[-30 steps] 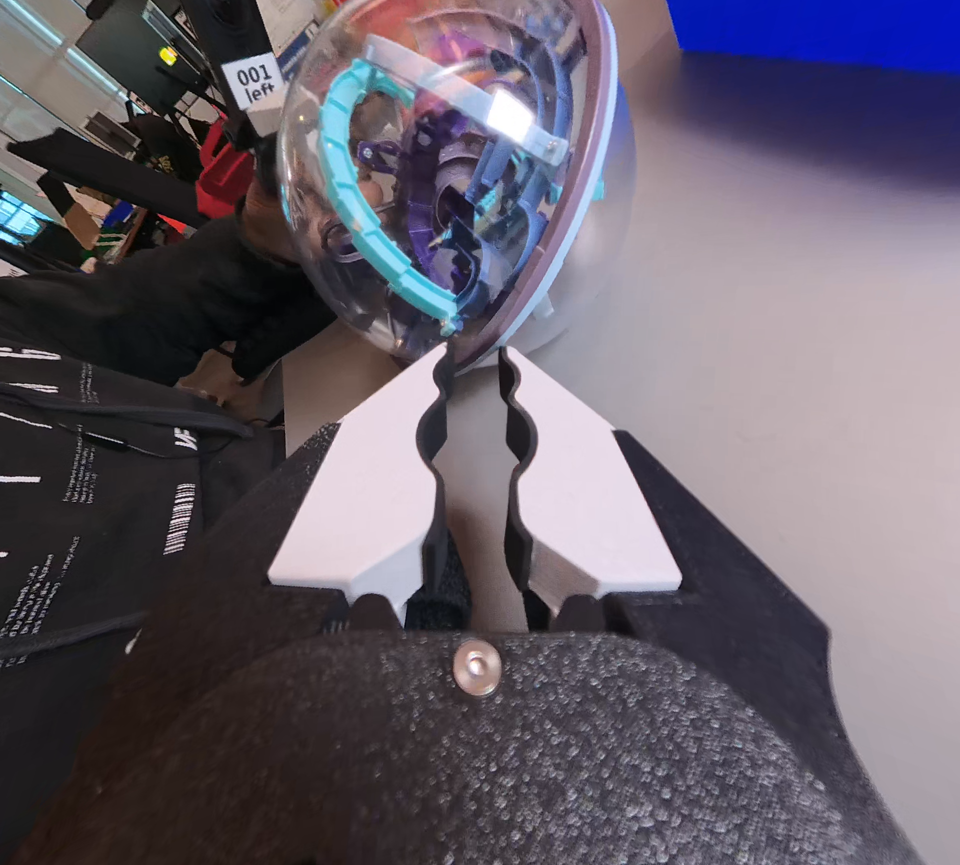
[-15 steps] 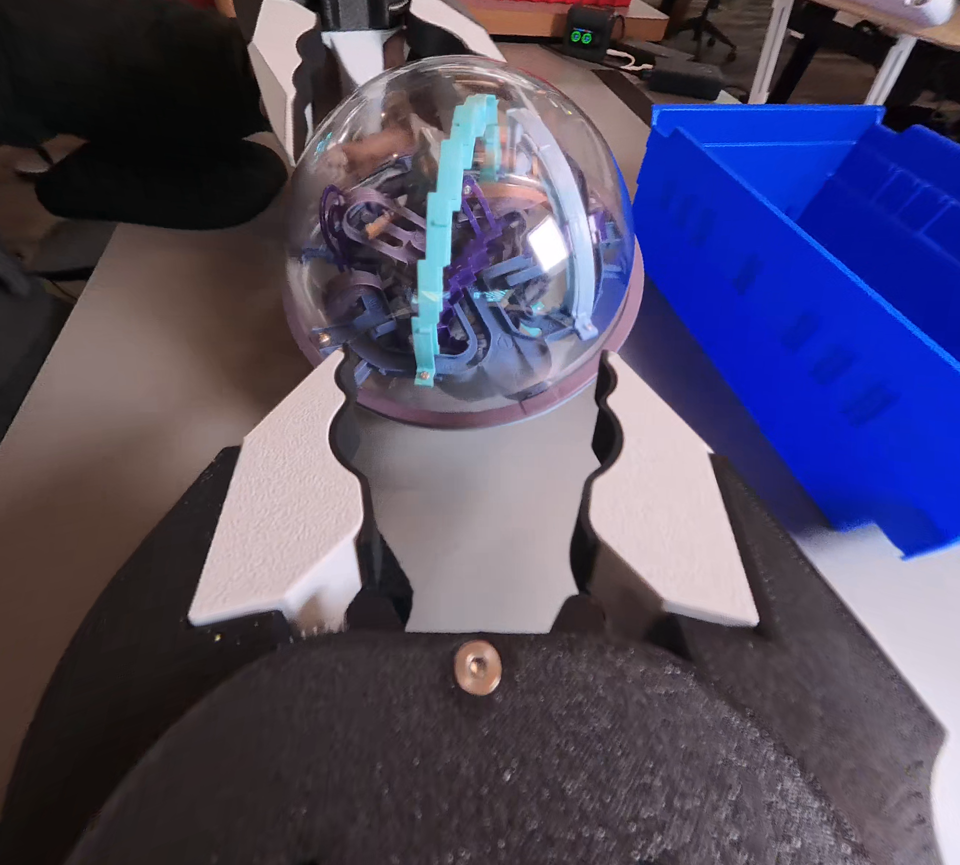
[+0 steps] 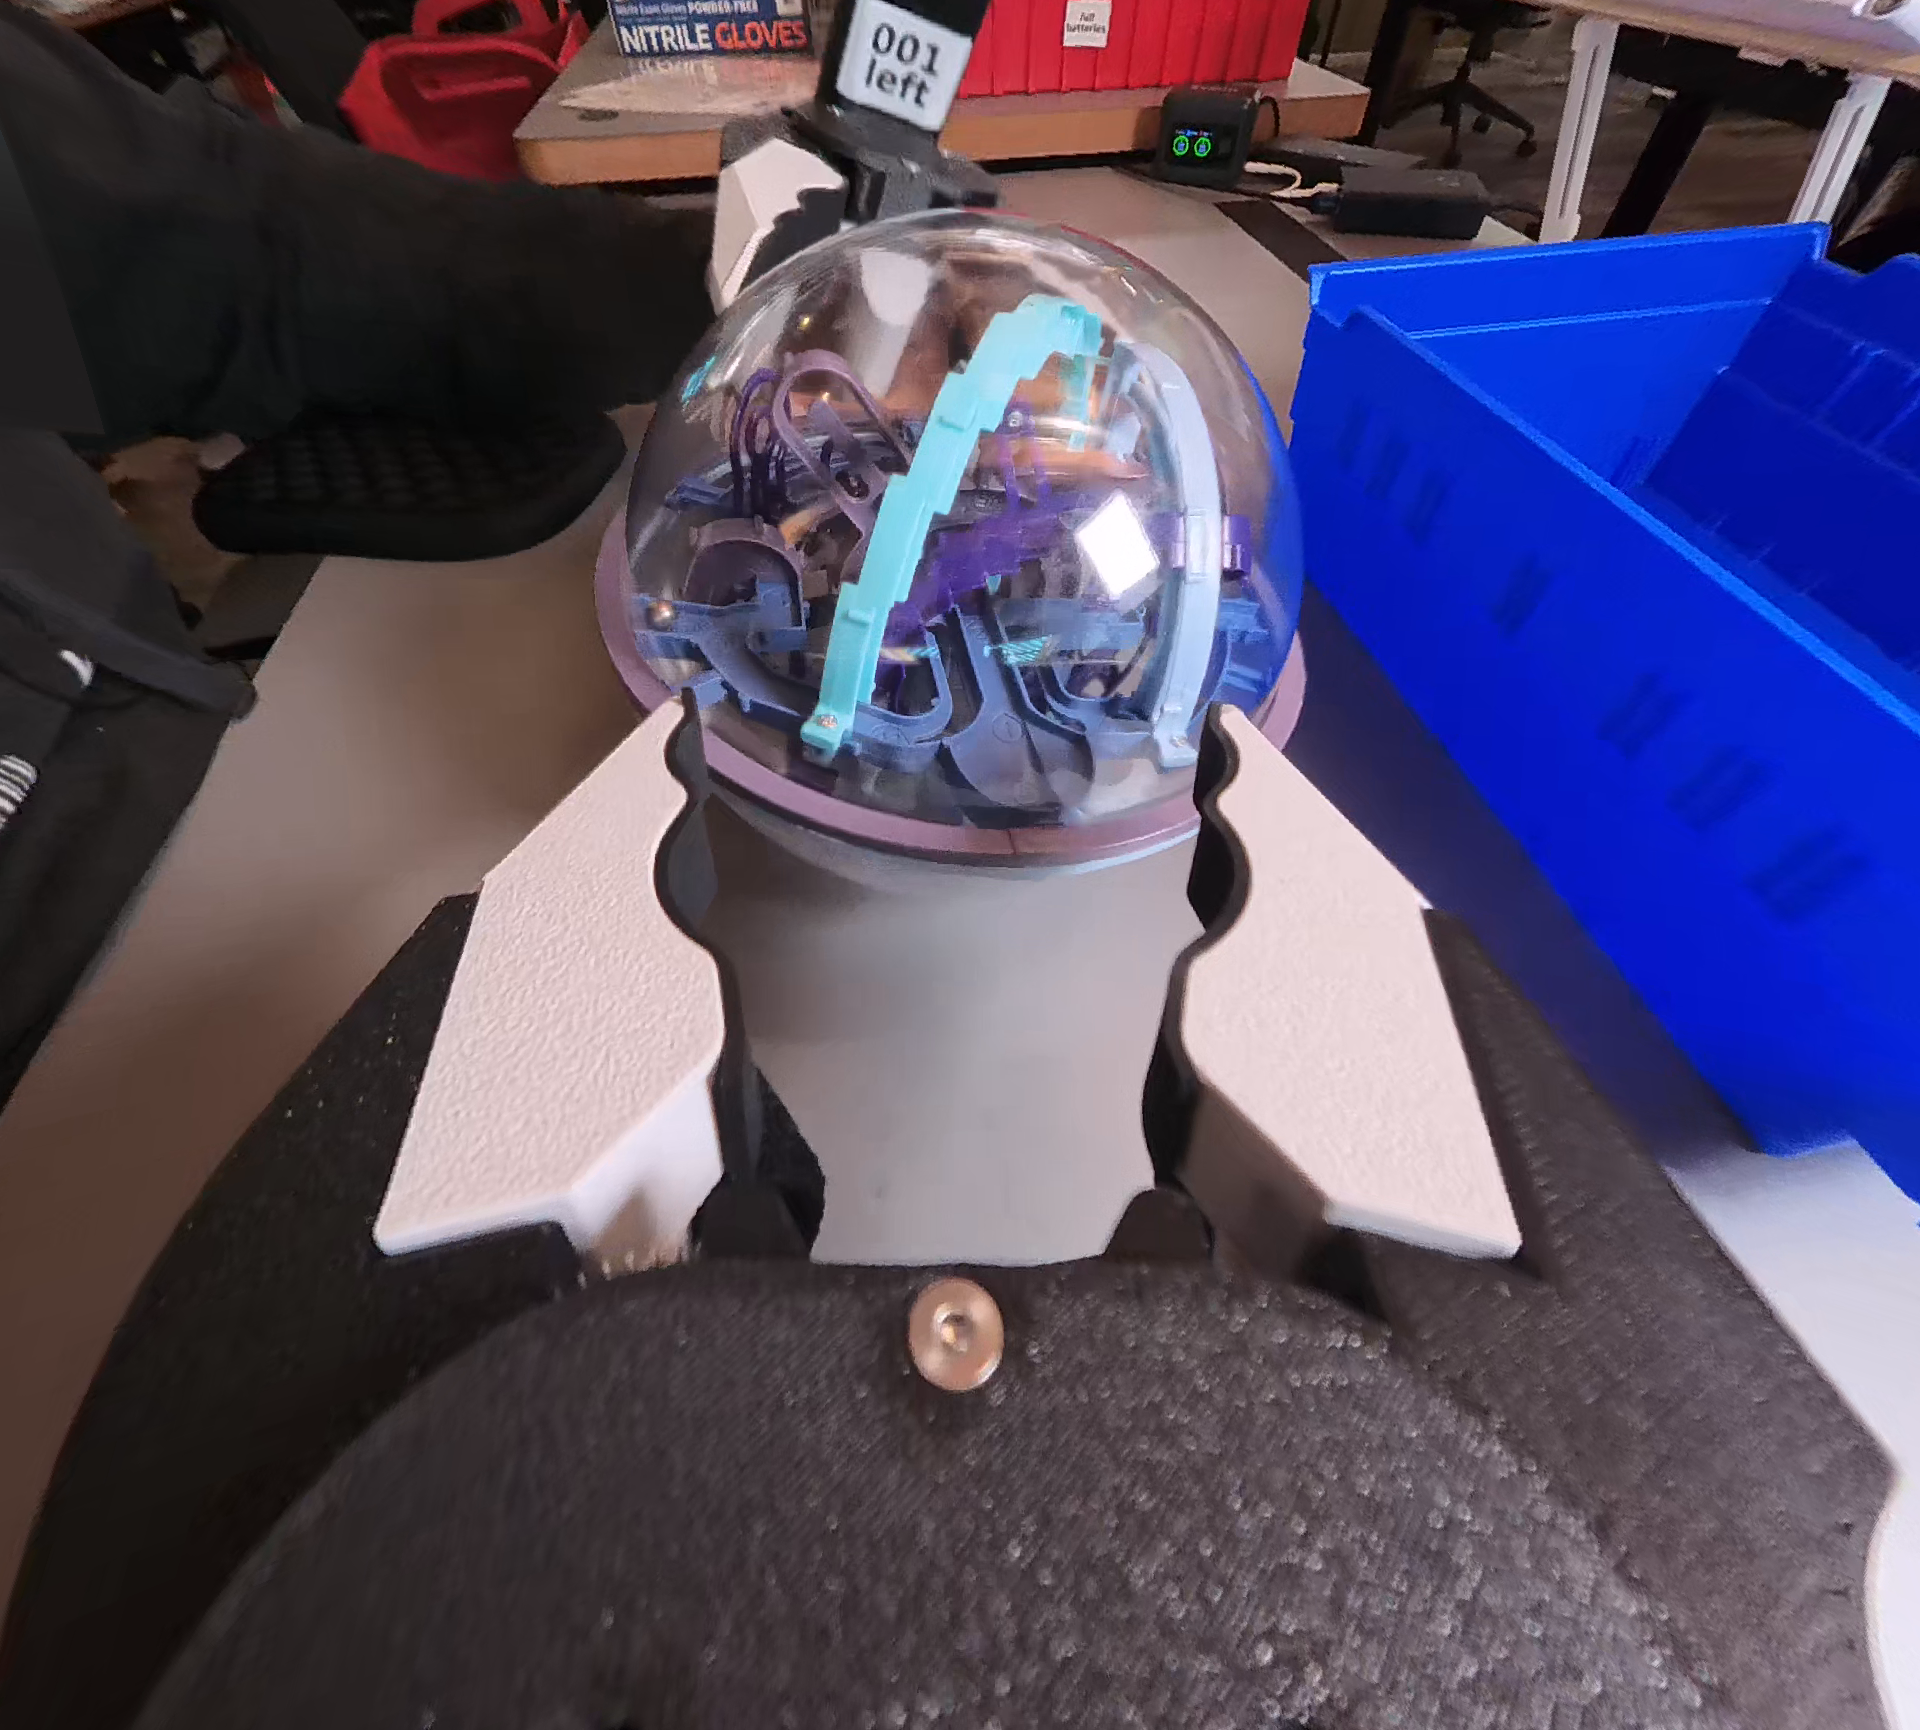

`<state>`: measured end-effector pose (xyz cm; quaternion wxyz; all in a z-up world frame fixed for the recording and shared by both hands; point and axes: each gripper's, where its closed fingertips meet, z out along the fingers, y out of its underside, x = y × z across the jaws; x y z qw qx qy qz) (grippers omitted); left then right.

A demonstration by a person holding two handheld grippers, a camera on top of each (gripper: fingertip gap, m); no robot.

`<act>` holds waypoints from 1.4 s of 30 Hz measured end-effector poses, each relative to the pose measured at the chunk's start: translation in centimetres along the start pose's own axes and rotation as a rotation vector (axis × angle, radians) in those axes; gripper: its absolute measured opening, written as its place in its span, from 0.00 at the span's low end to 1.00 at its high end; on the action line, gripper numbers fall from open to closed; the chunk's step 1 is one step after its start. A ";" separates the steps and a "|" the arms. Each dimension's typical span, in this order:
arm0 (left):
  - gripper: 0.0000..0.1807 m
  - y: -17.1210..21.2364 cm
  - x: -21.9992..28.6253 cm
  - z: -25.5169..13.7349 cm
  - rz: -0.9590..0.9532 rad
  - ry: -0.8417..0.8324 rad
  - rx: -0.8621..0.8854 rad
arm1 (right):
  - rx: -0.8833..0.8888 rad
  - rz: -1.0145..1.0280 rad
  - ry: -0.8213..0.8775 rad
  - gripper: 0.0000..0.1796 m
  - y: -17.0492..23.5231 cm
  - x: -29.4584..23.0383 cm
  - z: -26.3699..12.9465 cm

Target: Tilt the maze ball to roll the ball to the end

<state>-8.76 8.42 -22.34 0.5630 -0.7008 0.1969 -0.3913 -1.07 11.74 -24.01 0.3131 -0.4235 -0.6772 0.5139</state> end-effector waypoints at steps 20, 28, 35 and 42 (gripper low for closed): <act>0.64 0.2 1.4 -0.1 0.063 0.004 0.057 | 0.053 -0.103 0.037 0.51 0.6 -1.1 -0.1; 0.63 -0.3 2.1 0.0 0.152 -0.012 0.080 | 0.034 -0.123 0.037 0.49 1.6 -1.3 0.3; 0.63 -0.2 2.7 -0.2 0.224 0.003 0.095 | 0.039 -0.171 0.045 0.50 1.7 -1.5 0.3; 0.63 0.2 2.9 -0.9 0.253 0.036 0.126 | 0.074 -0.184 0.043 0.48 1.2 -1.9 0.5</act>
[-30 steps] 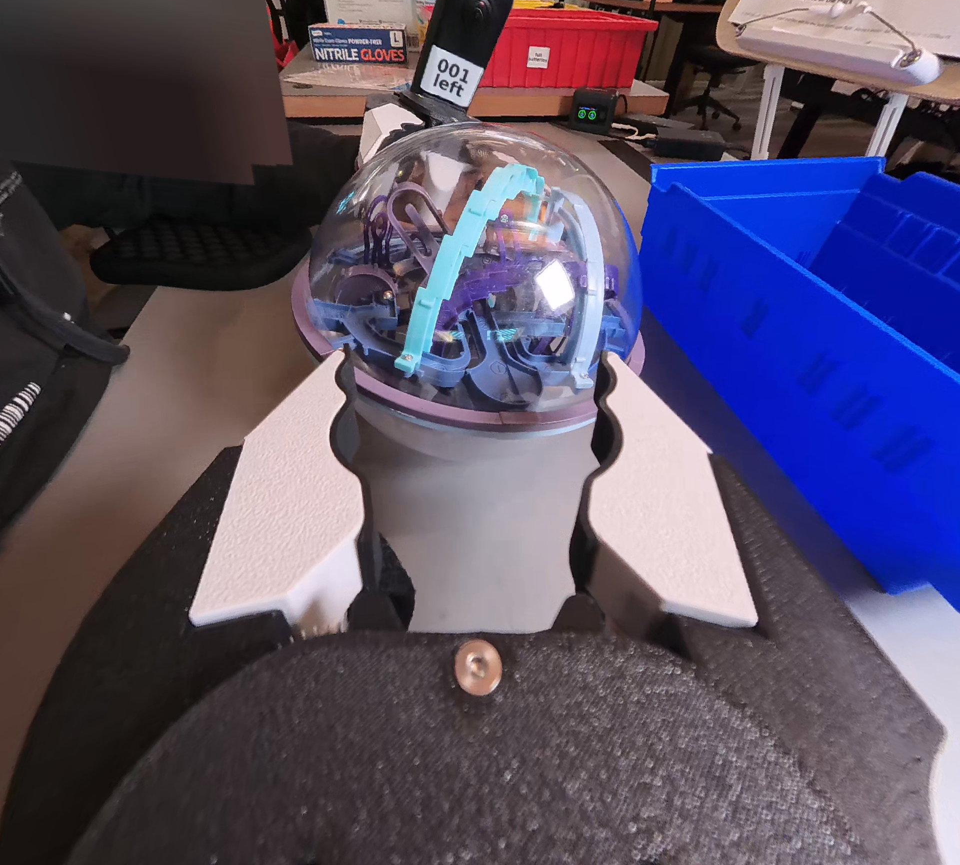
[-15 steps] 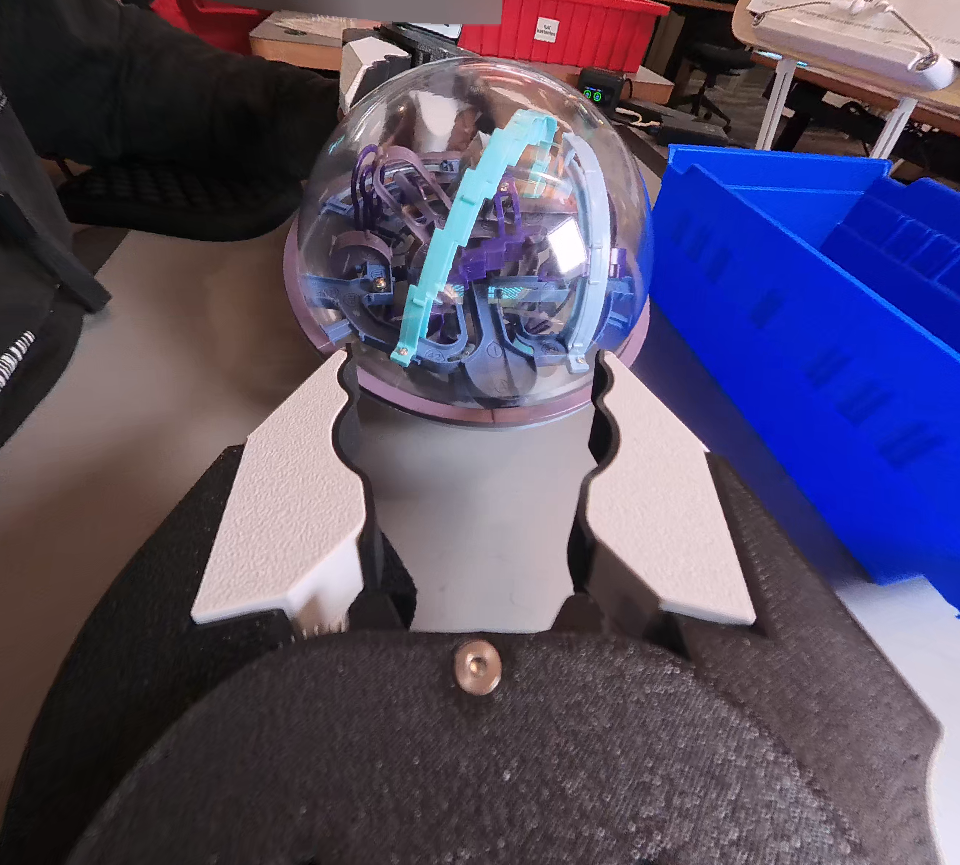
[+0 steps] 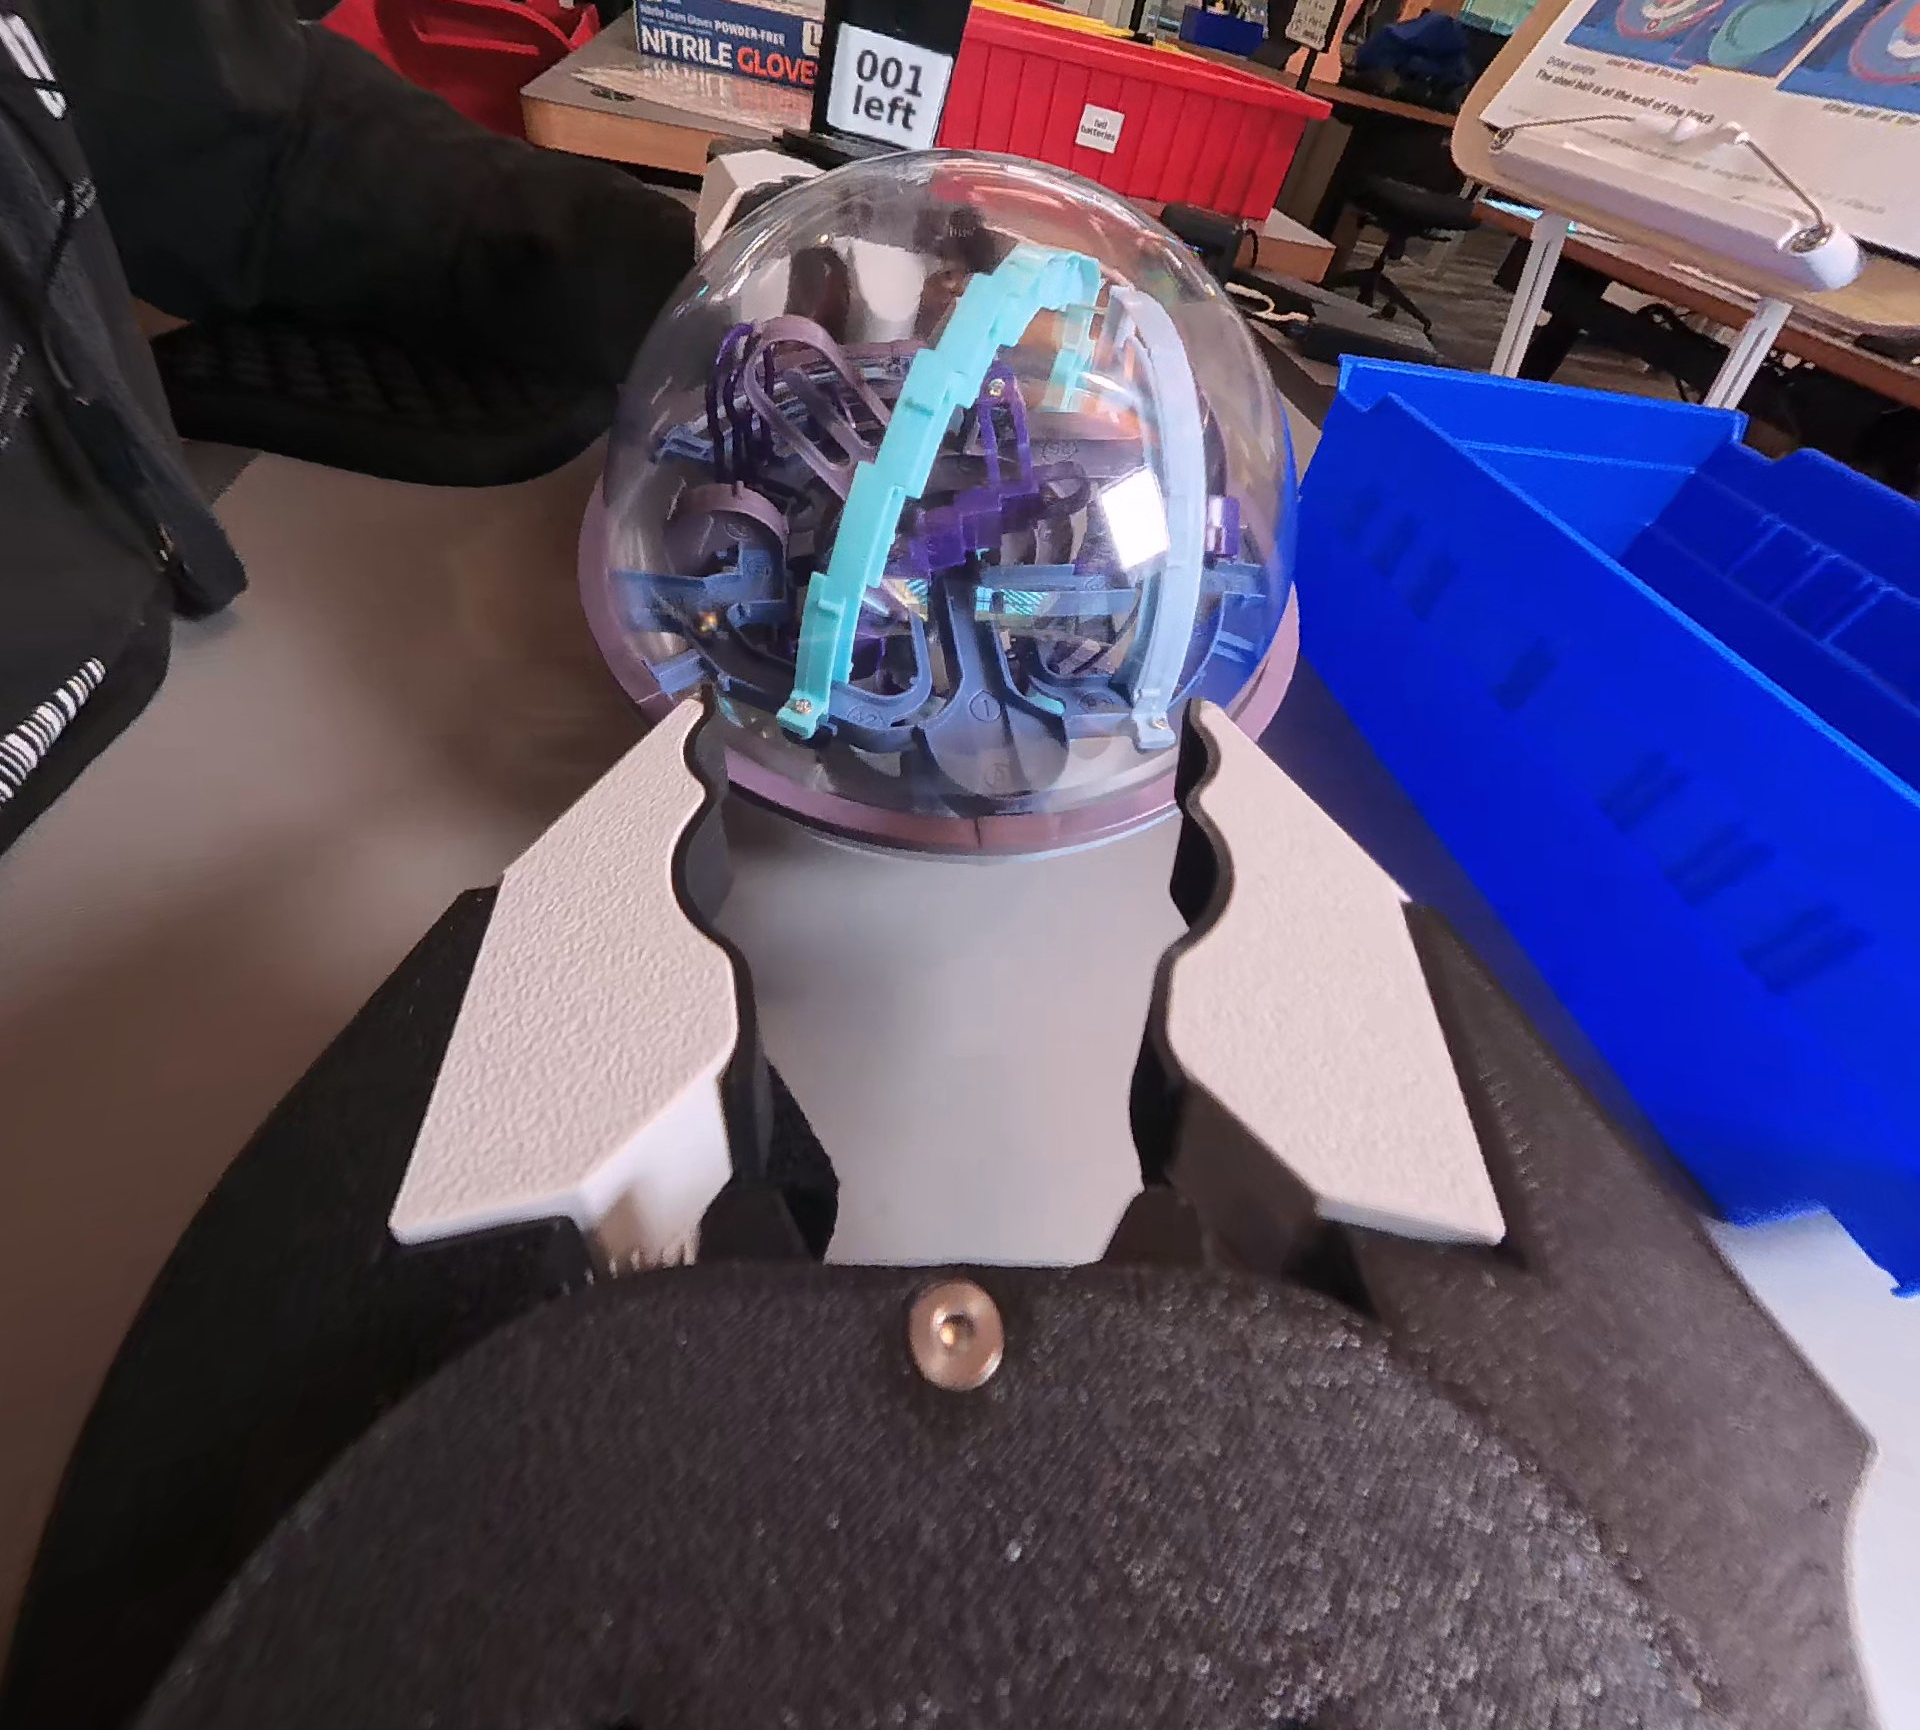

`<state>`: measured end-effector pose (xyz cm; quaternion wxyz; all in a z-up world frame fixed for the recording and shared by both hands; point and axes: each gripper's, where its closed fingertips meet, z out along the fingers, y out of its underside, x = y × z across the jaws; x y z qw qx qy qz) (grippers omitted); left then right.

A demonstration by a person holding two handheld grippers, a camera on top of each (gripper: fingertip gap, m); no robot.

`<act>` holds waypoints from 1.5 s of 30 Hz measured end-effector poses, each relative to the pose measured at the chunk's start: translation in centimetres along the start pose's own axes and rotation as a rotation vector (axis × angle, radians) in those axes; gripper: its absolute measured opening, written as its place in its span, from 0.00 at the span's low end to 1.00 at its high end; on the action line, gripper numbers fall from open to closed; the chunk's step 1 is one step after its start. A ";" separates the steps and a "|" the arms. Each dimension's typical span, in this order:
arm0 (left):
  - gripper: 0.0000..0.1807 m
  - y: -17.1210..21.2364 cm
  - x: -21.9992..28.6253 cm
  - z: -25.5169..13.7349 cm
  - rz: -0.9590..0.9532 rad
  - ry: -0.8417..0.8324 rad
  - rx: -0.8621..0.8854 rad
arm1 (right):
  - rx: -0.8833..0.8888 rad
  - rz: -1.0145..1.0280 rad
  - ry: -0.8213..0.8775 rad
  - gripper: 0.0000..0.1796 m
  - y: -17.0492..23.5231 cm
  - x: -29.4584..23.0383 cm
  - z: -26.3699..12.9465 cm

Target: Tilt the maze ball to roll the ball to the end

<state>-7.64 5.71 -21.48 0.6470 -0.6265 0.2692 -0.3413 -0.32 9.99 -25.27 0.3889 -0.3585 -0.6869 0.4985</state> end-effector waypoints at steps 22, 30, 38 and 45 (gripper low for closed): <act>0.62 -0.7 -0.2 1.0 0.009 -0.081 -0.029 | -0.051 0.078 -0.026 0.48 1.6 0.2 0.4; 0.62 -1.0 -2.2 1.9 -0.165 -0.126 -0.019 | -0.065 0.172 -0.016 0.49 1.9 1.0 0.3; 0.62 -1.0 -4.2 2.9 -0.338 -0.158 -0.040 | -0.040 0.183 0.015 0.46 1.5 2.1 -0.7; 0.56 -1.6 -5.6 3.0 -0.376 -0.197 -0.019 | -0.100 0.057 0.050 0.34 1.0 1.5 -2.3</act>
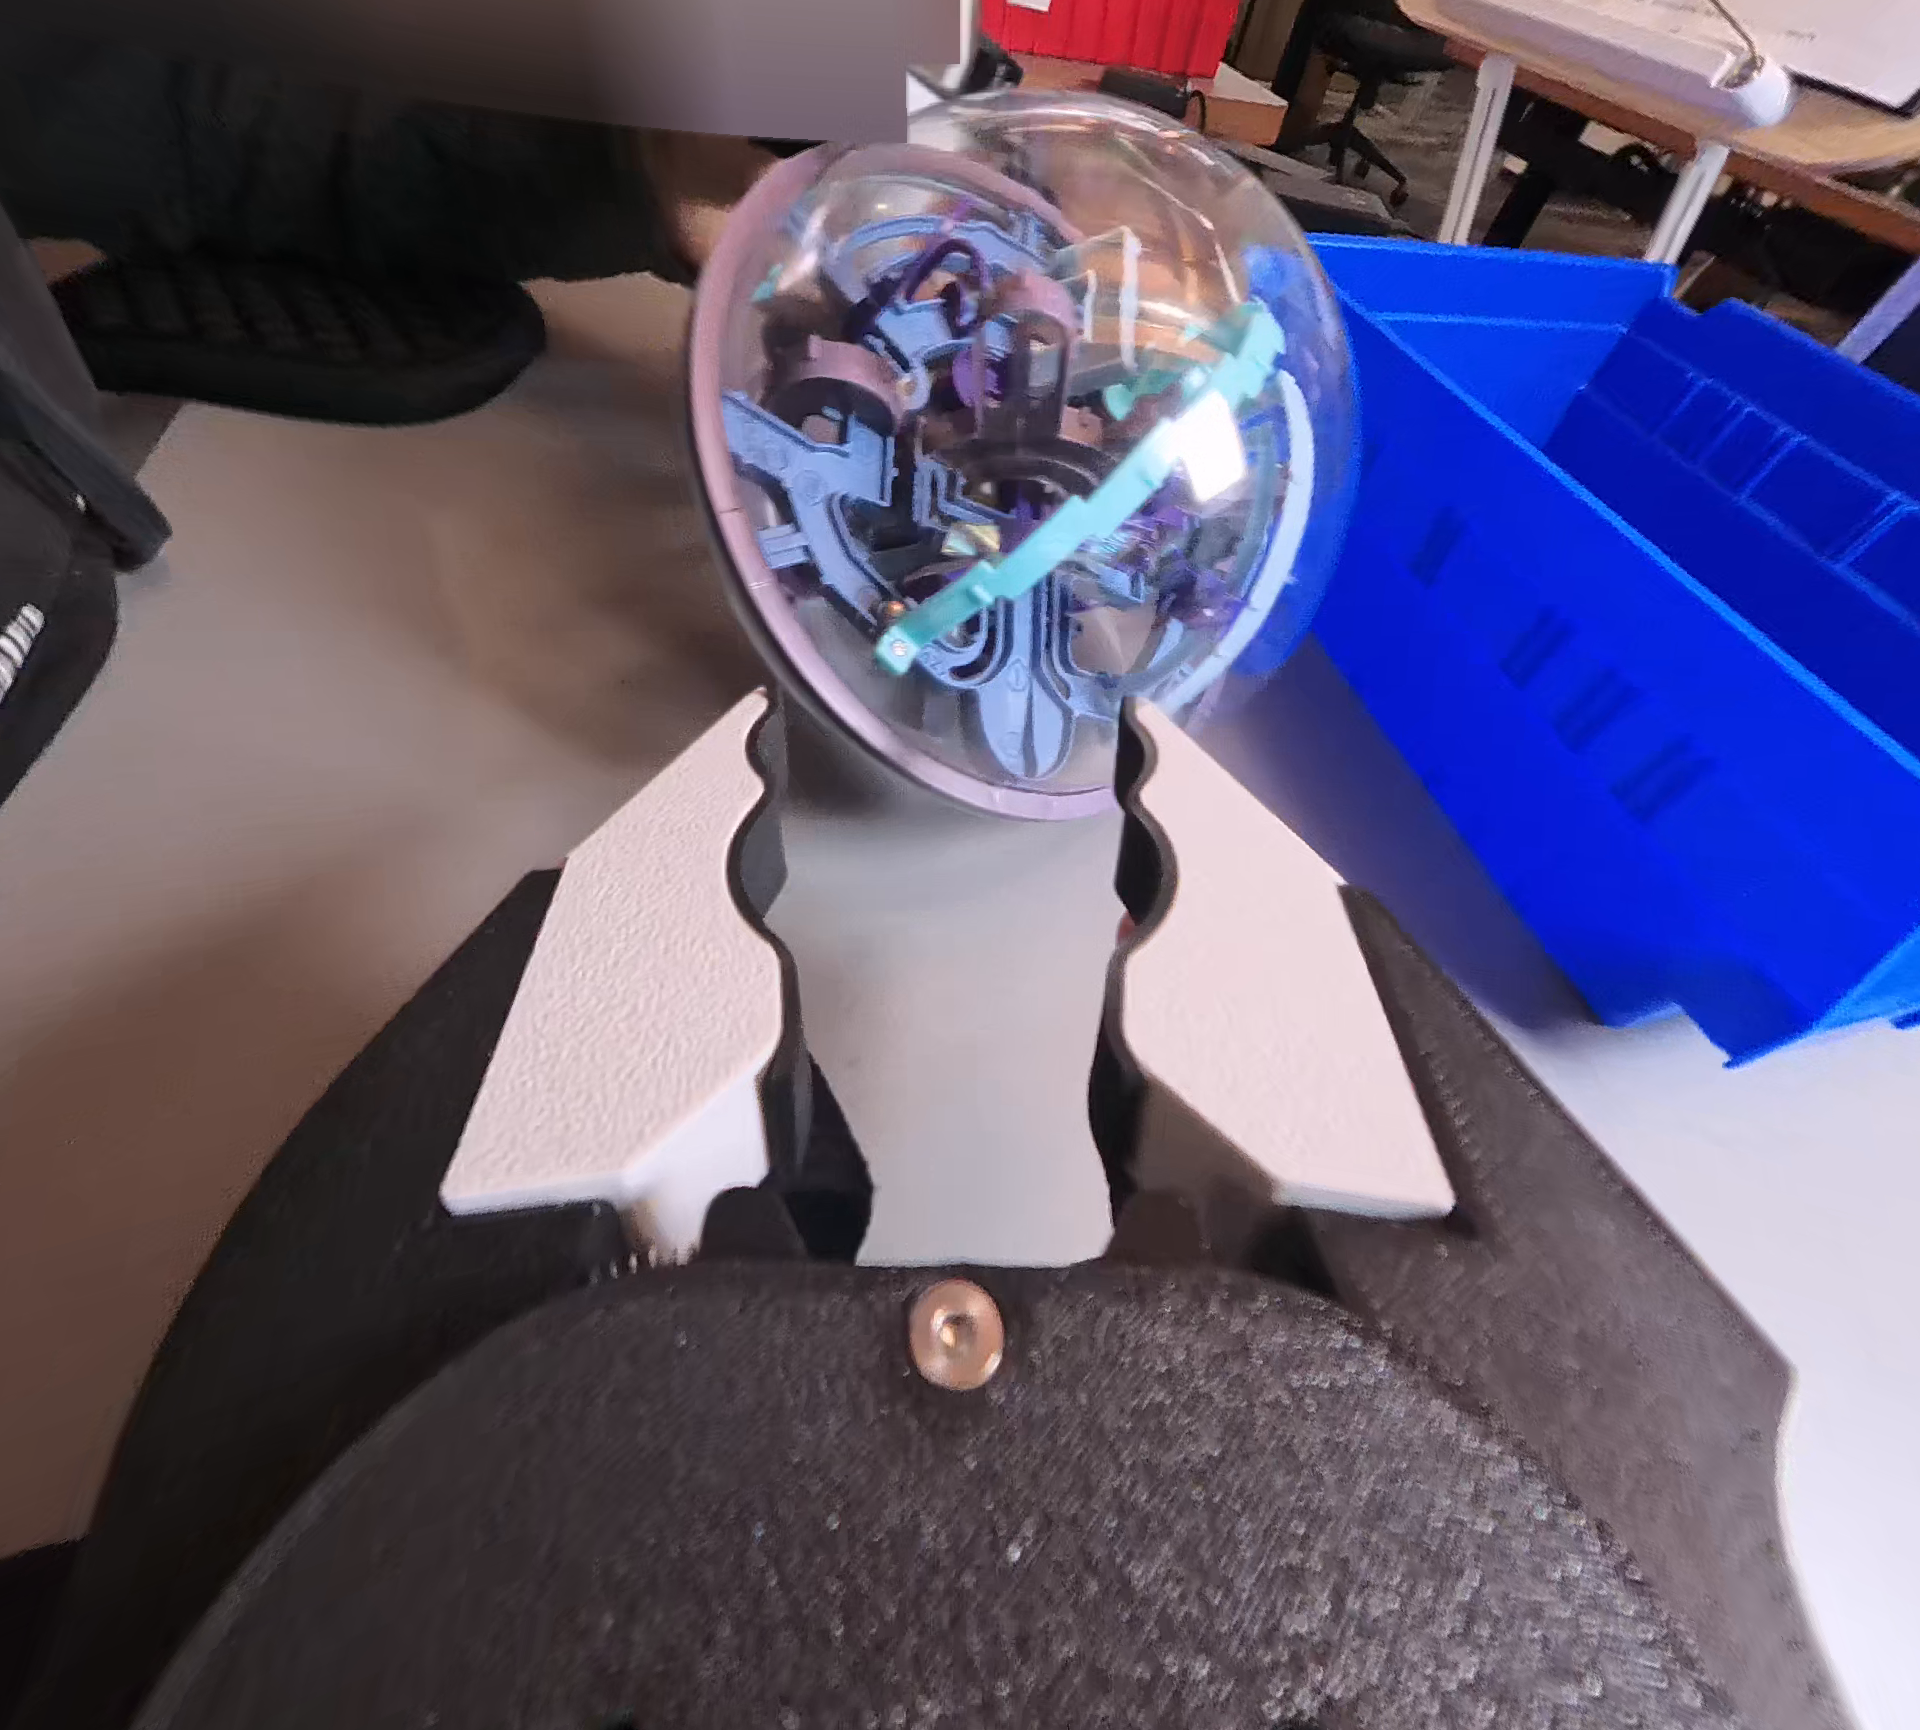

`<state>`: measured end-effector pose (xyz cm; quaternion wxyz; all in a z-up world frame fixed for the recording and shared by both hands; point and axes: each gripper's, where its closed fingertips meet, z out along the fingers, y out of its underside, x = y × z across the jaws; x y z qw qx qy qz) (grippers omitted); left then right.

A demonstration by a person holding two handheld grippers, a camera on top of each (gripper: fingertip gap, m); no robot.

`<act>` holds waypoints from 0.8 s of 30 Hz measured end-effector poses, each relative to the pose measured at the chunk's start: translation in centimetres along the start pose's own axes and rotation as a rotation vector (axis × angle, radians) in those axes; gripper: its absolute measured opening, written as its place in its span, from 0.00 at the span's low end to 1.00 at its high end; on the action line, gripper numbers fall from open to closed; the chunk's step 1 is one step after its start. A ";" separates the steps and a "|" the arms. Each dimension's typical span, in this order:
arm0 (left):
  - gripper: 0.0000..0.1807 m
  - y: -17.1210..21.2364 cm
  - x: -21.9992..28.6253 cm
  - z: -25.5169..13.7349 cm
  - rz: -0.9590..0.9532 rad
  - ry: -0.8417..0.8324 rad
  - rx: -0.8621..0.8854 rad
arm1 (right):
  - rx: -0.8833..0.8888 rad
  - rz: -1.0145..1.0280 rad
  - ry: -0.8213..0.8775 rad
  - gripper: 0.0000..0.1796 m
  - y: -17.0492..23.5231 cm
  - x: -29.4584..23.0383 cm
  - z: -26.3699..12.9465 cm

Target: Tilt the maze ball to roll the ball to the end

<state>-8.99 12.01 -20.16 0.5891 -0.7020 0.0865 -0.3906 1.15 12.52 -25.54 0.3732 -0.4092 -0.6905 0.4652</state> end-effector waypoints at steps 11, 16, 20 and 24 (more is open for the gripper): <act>0.54 0.0 0.5 -0.4 0.045 0.015 0.024 | -0.134 -0.248 0.140 0.24 1.4 -1.9 0.5; 0.54 0.0 0.4 -0.5 0.035 0.009 0.033 | -0.166 -0.321 0.196 0.18 2.2 -1.6 0.7; 0.54 -0.1 0.2 -0.4 0.019 -0.009 0.039 | -0.181 -0.395 0.260 0.11 2.4 -0.9 1.1; 0.54 -0.2 -0.2 -0.2 -0.004 -0.046 0.042 | -0.190 -0.457 0.292 0.05 2.7 -0.5 1.3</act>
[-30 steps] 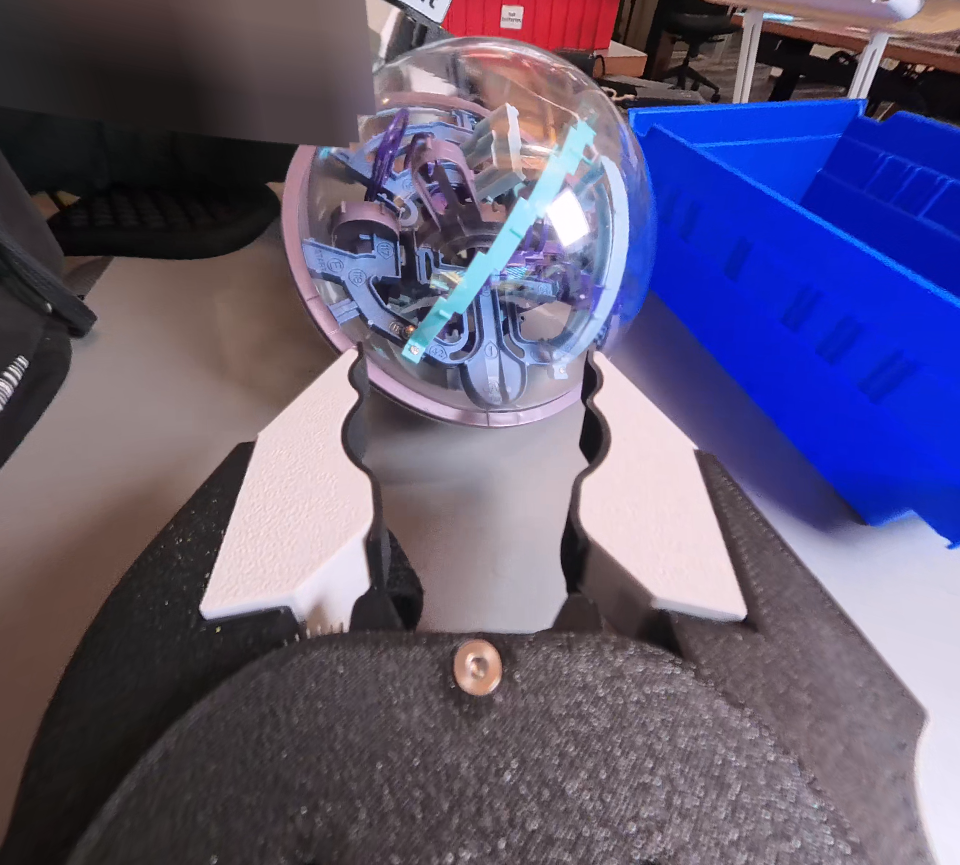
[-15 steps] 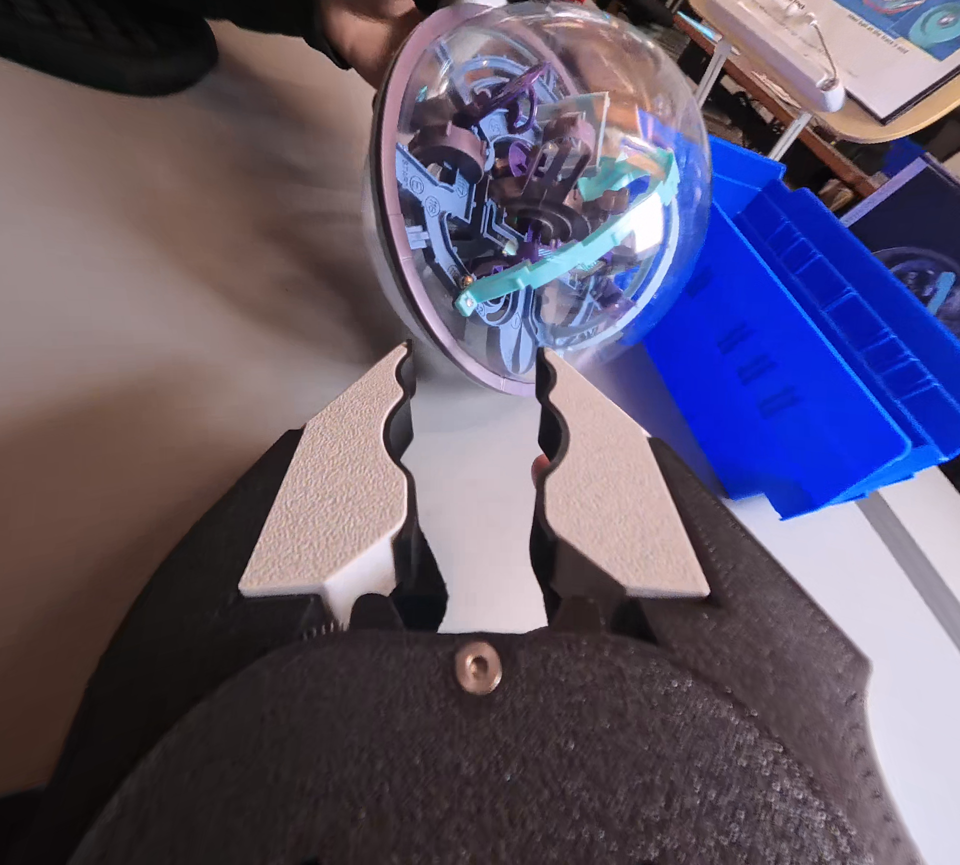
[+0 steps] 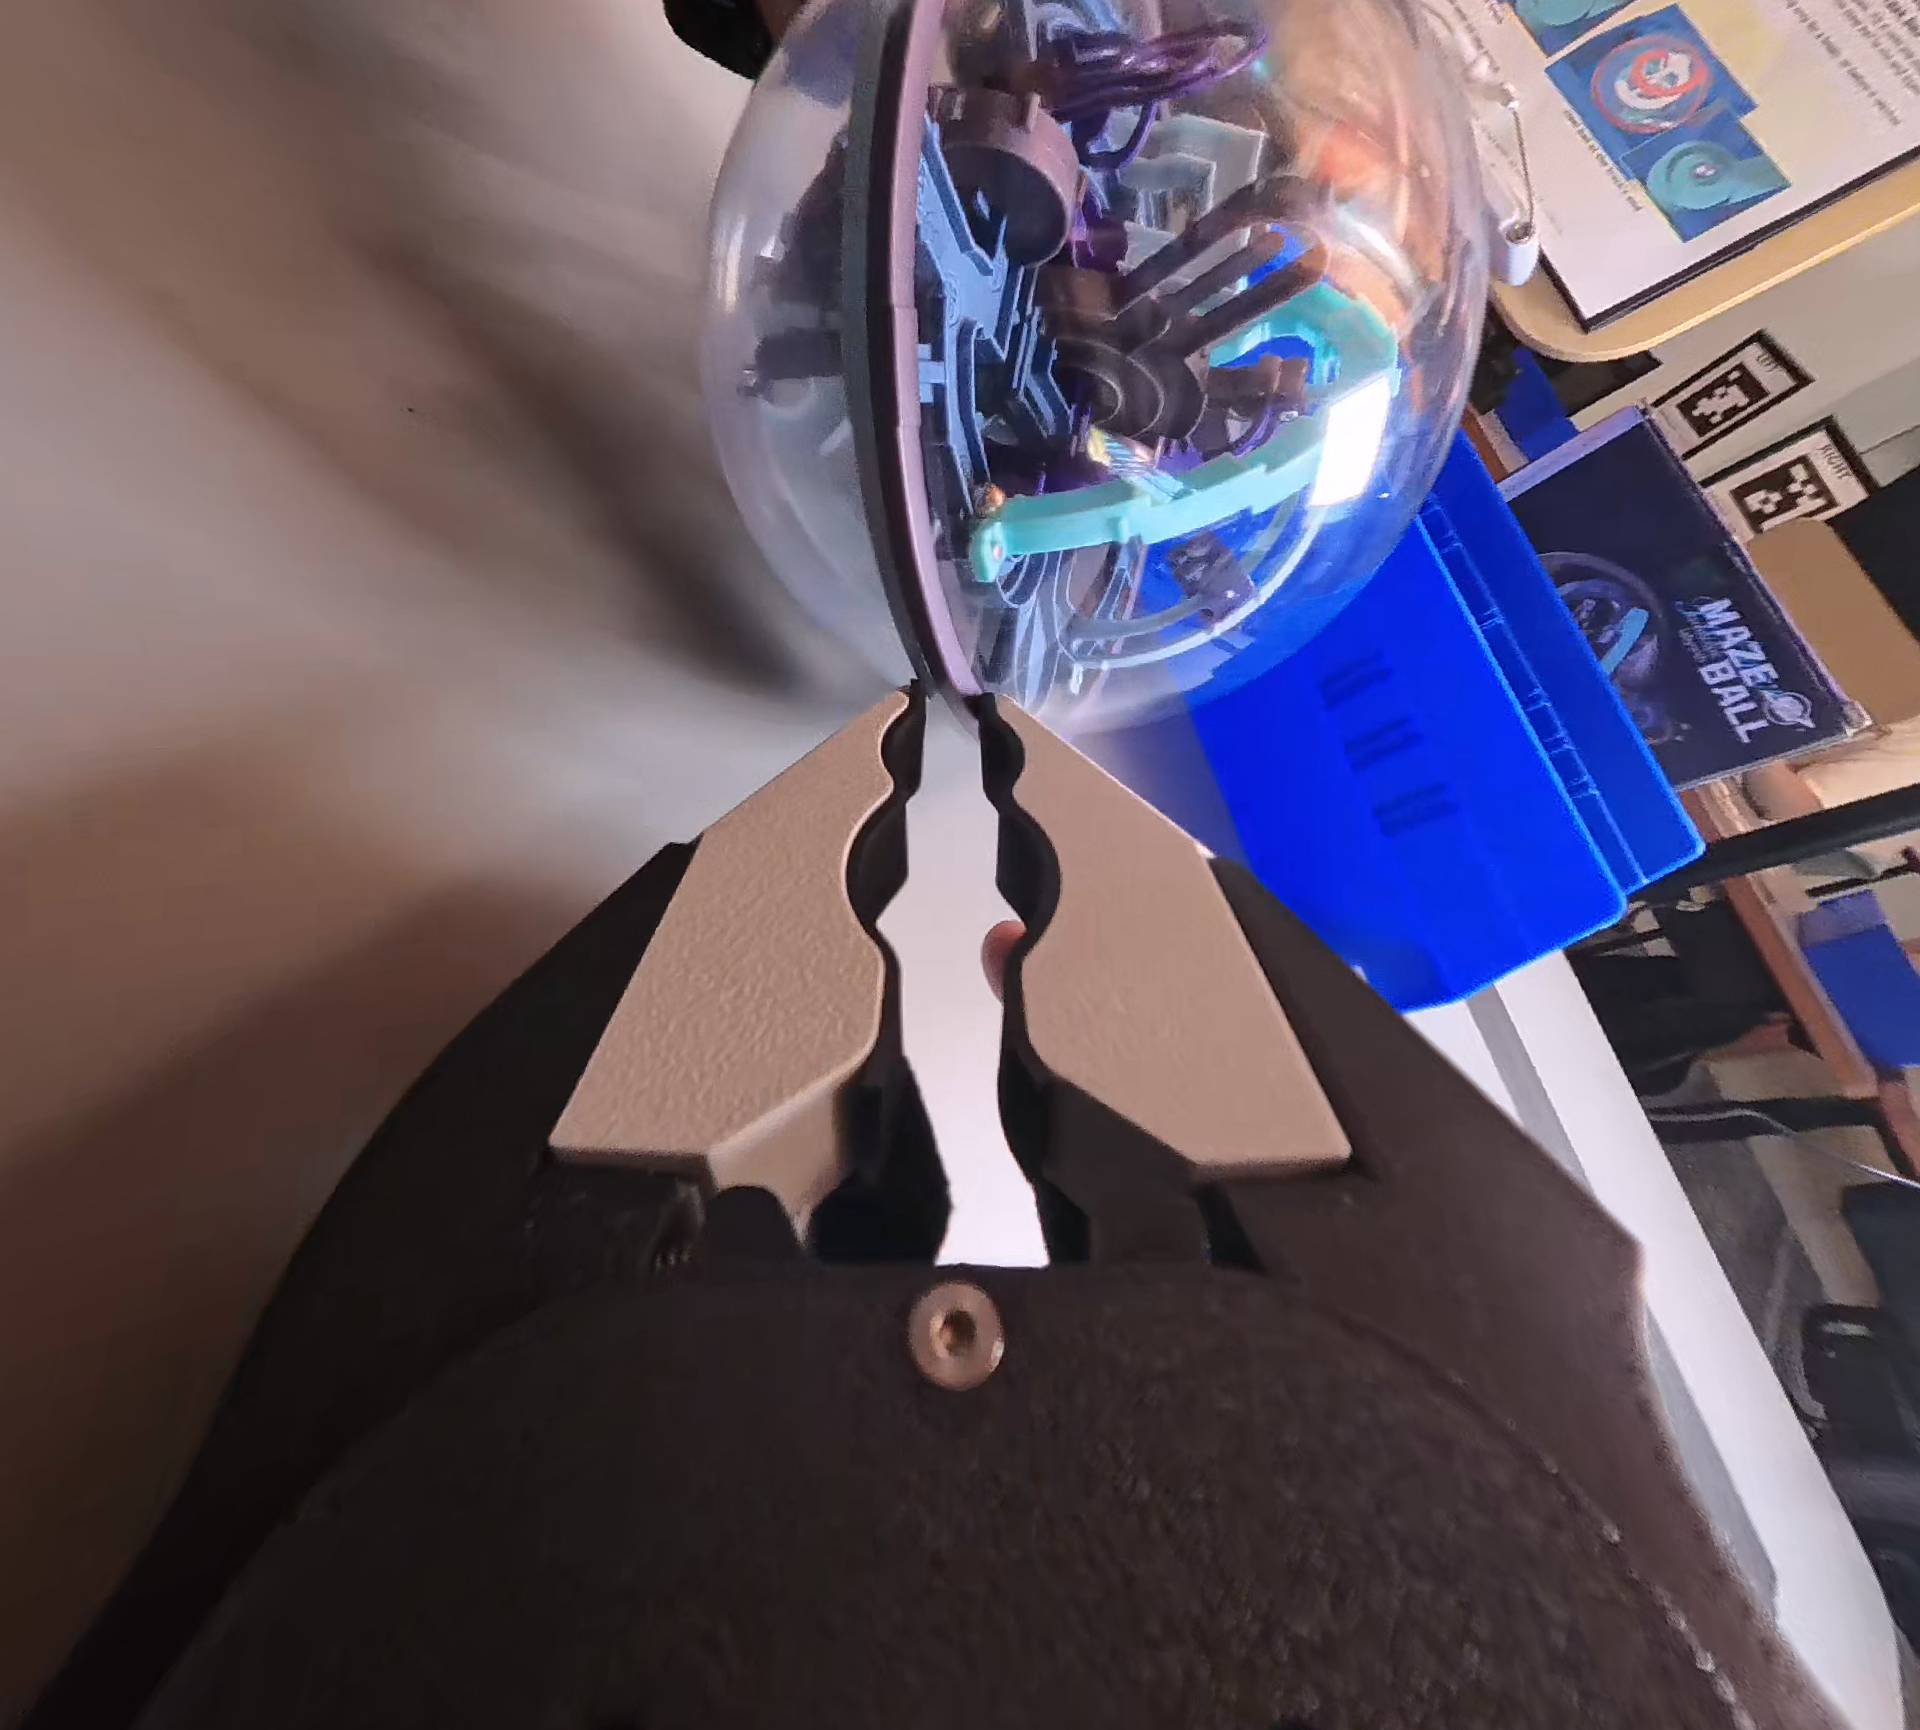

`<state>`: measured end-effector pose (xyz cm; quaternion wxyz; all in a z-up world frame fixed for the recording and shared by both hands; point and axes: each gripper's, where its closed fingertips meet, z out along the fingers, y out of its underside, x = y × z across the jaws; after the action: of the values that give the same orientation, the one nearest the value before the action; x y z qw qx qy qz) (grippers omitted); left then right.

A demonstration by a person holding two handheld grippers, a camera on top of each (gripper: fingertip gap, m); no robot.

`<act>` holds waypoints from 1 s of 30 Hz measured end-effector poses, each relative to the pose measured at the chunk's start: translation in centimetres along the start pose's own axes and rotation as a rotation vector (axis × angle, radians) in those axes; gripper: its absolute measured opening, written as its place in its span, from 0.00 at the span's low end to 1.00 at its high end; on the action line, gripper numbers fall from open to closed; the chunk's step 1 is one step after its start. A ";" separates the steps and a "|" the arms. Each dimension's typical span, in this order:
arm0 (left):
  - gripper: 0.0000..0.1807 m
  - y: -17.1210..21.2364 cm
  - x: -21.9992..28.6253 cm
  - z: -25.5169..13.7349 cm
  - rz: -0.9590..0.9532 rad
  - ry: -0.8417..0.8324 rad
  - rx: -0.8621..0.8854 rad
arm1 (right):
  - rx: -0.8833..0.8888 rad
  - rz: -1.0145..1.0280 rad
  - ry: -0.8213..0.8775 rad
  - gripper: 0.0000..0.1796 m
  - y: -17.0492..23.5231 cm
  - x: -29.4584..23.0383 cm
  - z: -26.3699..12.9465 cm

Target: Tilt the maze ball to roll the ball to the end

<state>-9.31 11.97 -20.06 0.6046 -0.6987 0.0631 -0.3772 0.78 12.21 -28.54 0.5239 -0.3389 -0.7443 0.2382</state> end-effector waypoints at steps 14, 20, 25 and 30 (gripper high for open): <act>0.60 -0.1 2.0 -0.2 0.213 -0.004 -0.095 | 0.072 0.239 -0.207 0.00 -0.7 -1.9 -0.4; 0.62 1.0 2.6 0.1 0.293 -0.011 -0.167 | 0.063 0.215 -0.224 0.00 -0.7 -2.2 -0.4; 0.62 1.0 2.6 0.5 0.301 -0.008 -0.176 | 0.060 0.296 -0.268 0.20 0.1 0.9 -2.2; 0.61 1.1 3.3 1.8 0.353 0.048 -0.235 | 0.073 0.391 -0.431 0.50 -0.3 4.0 -3.0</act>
<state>-5.47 11.31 -19.58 0.5739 -0.7333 0.2427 -0.2720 2.64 15.02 -24.90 0.3095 -0.3986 -0.7499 0.4278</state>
